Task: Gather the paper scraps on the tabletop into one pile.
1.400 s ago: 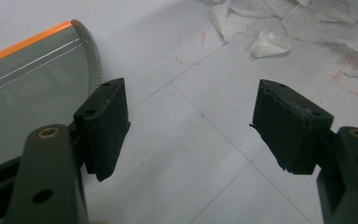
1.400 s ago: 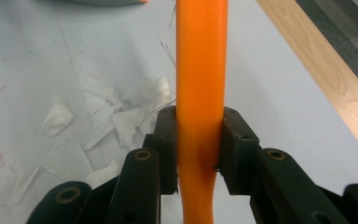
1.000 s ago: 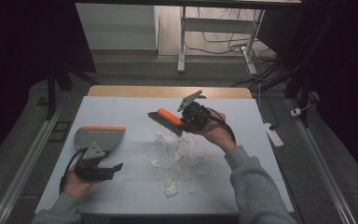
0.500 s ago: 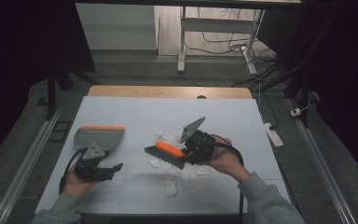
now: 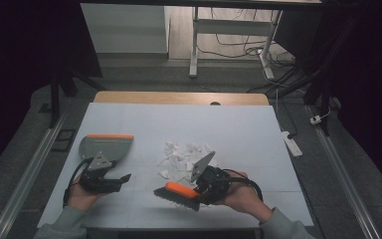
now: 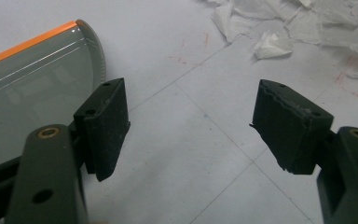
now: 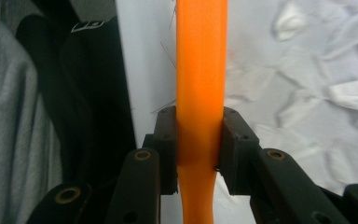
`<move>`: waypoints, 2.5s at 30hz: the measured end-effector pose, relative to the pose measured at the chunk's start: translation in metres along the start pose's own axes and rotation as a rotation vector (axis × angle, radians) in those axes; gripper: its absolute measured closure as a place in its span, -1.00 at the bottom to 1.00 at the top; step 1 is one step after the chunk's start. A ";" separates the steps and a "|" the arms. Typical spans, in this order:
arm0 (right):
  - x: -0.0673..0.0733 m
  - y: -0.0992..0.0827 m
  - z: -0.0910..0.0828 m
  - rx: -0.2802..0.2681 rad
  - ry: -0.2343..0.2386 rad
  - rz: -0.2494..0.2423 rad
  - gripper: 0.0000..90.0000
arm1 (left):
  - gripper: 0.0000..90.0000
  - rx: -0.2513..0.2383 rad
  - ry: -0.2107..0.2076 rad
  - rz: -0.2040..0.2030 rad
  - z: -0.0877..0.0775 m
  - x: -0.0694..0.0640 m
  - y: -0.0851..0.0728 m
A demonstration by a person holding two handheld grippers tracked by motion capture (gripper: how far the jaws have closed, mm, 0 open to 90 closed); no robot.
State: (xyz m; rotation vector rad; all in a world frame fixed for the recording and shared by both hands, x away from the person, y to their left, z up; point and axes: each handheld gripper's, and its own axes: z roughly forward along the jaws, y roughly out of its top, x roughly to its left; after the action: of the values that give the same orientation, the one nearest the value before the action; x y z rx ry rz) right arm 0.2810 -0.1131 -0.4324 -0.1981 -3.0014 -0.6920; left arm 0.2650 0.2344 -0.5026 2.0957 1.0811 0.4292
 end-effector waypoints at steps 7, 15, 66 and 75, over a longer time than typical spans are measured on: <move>0.006 0.016 0.025 0.092 0.017 -0.039 0.57 | -0.38 0.000 0.000 -0.001 0.000 0.001 0.000; -0.018 0.041 0.036 0.143 -0.077 -0.061 0.57 | -0.38 -0.002 0.001 -0.004 -0.001 0.002 -0.001; -0.002 -0.019 0.005 0.162 -0.125 -0.093 0.57 | -0.38 0.008 0.003 -0.002 0.002 0.001 -0.002; -0.045 0.007 0.012 0.106 -0.228 -0.079 0.57 | -0.38 0.008 0.004 -0.004 0.001 0.003 -0.003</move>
State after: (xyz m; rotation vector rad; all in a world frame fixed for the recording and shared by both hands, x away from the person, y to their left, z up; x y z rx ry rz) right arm 0.3267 -0.1073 -0.4437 -0.1637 -3.2693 -0.5480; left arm 0.2657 0.2371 -0.5055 2.1001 1.0903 0.4278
